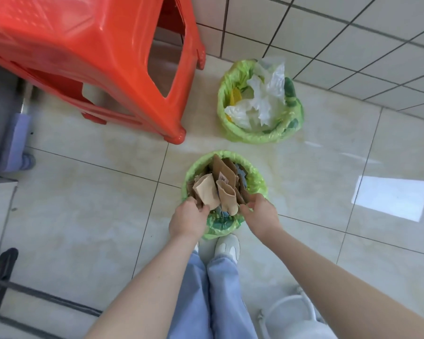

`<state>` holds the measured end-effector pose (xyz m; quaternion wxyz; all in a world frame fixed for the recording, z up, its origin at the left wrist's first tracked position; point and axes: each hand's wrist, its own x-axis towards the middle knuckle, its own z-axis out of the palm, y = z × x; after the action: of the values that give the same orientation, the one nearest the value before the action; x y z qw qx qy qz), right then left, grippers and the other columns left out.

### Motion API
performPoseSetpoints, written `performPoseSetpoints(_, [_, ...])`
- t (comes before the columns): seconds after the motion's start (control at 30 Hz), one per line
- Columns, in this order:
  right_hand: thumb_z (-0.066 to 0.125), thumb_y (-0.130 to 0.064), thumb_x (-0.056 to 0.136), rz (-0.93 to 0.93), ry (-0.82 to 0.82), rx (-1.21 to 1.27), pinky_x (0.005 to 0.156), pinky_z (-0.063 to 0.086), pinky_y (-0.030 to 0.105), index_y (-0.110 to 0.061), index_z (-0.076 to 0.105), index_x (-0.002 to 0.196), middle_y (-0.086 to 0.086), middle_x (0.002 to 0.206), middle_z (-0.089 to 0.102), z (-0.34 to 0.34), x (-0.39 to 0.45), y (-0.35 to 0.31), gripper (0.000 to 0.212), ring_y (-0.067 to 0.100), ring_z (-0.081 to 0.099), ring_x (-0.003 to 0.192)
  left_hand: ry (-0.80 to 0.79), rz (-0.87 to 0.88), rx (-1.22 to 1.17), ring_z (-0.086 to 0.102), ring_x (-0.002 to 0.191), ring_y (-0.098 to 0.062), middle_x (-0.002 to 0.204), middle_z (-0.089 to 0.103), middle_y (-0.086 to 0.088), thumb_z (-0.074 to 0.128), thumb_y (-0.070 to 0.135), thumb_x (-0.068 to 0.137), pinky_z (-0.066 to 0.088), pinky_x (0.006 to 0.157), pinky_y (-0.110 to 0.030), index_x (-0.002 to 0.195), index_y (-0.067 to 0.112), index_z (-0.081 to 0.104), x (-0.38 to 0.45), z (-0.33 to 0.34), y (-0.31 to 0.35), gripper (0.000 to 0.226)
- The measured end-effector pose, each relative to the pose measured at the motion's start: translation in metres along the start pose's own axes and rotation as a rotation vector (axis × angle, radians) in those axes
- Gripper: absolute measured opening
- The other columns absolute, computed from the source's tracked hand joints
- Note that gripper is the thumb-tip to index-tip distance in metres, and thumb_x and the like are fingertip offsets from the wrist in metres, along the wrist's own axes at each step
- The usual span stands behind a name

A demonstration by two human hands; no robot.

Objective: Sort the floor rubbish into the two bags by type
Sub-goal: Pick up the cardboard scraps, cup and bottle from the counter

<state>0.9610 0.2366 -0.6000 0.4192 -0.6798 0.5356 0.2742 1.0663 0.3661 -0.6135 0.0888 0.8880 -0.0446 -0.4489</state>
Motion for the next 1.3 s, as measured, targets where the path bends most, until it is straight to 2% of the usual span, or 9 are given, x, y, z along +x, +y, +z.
performPoseSetpoints(0.13, [0.047,-0.020,0.092,-0.024,-0.001,-0.027,0.082,0.044,0.034,-0.006,0.048,0.130,0.016,0.111,0.064,-0.012,-0.023,-0.006,0.040,0.033,0.057,0.106,0.004,-0.010,-0.054,0.062,0.093,-0.029,0.097,0.068,-0.003,0.057,0.043,0.086,0.050,0.072,-0.032,0.096,0.019,0.063,-0.022,-0.017,-0.003,0.026])
performPoseSetpoints(0.33, [0.046,-0.017,0.093,-0.202,-0.027,-0.111,0.078,0.042,0.032,-0.006,0.050,0.123,0.013,0.113,0.062,-0.045,-0.088,-0.053,0.032,0.032,0.055,0.107,0.099,0.029,-0.250,0.062,0.079,-0.022,0.076,0.065,0.007,0.055,0.030,0.088,0.051,0.068,-0.031,0.082,0.021,0.064,-0.095,-0.068,0.007,0.014])
performPoseSetpoints(0.47, [0.045,-0.021,0.094,-0.340,-0.045,-0.129,0.088,0.045,0.033,-0.010,0.050,0.128,0.008,0.118,0.060,-0.072,-0.147,-0.100,0.036,0.026,0.056,0.109,0.152,0.071,-0.372,0.062,0.076,-0.019,0.073,0.065,0.009,0.057,0.022,0.088,0.048,0.066,-0.029,0.079,0.022,0.063,-0.149,-0.122,0.012,0.010])
performPoseSetpoints(0.63, [0.047,-0.024,0.093,-0.516,-0.006,-0.179,0.091,0.042,0.028,-0.014,0.053,0.126,0.004,0.121,0.060,-0.092,-0.232,-0.173,0.036,0.020,0.056,0.112,0.242,0.089,-0.564,0.062,0.073,-0.013,0.068,0.066,0.010,0.058,0.019,0.087,0.047,0.066,-0.028,0.076,0.027,0.060,-0.219,-0.205,0.006,0.014])
performPoseSetpoints(0.7, [0.047,-0.024,0.093,-0.592,-0.006,-0.215,0.096,0.041,0.029,-0.015,0.052,0.128,0.001,0.123,0.059,-0.095,-0.265,-0.201,0.037,0.017,0.054,0.115,0.277,0.096,-0.620,0.062,0.071,-0.009,0.067,0.066,0.011,0.058,0.020,0.088,0.045,0.063,-0.021,0.078,0.026,0.062,-0.242,-0.236,-0.003,0.012])
performPoseSetpoints(0.83, [0.050,-0.023,0.094,-0.733,-0.010,-0.237,0.095,0.038,0.020,-0.015,0.053,0.126,-0.003,0.121,0.058,-0.089,-0.329,-0.255,0.033,0.012,0.053,0.116,0.385,0.104,-0.714,0.063,0.073,-0.010,0.070,0.067,0.010,0.059,0.019,0.089,0.044,0.064,-0.020,0.086,0.023,0.064,-0.285,-0.299,-0.035,0.007])
performPoseSetpoints(1.07, [0.054,-0.022,0.093,-0.938,-0.060,-0.293,0.097,0.042,0.028,-0.014,0.056,0.119,-0.002,0.116,0.059,-0.023,-0.436,-0.353,0.028,0.014,0.054,0.112,0.533,0.052,-0.870,0.067,0.079,-0.011,0.078,0.071,0.005,0.061,0.016,0.089,0.049,0.072,-0.023,0.092,0.022,0.066,-0.342,-0.393,-0.137,0.009])
performPoseSetpoints(1.17, [0.056,-0.020,0.092,-1.014,-0.065,-0.278,0.095,0.046,0.032,-0.013,0.058,0.115,-0.002,0.112,0.061,0.008,-0.481,-0.395,0.024,0.014,0.056,0.108,0.624,0.068,-0.875,0.066,0.079,-0.007,0.080,0.071,0.006,0.061,0.017,0.090,0.049,0.070,-0.020,0.094,0.023,0.065,-0.365,-0.435,-0.184,0.009])
performPoseSetpoints(1.3, [0.056,-0.022,0.092,-1.104,-0.078,-0.255,0.094,0.045,0.026,-0.017,0.060,0.113,-0.007,0.110,0.062,0.042,-0.533,-0.445,0.022,0.010,0.056,0.106,0.738,0.088,-0.881,0.064,0.076,-0.002,0.078,0.070,0.011,0.062,0.015,0.089,0.046,0.065,-0.013,0.090,0.033,0.061,-0.390,-0.490,-0.238,0.018])
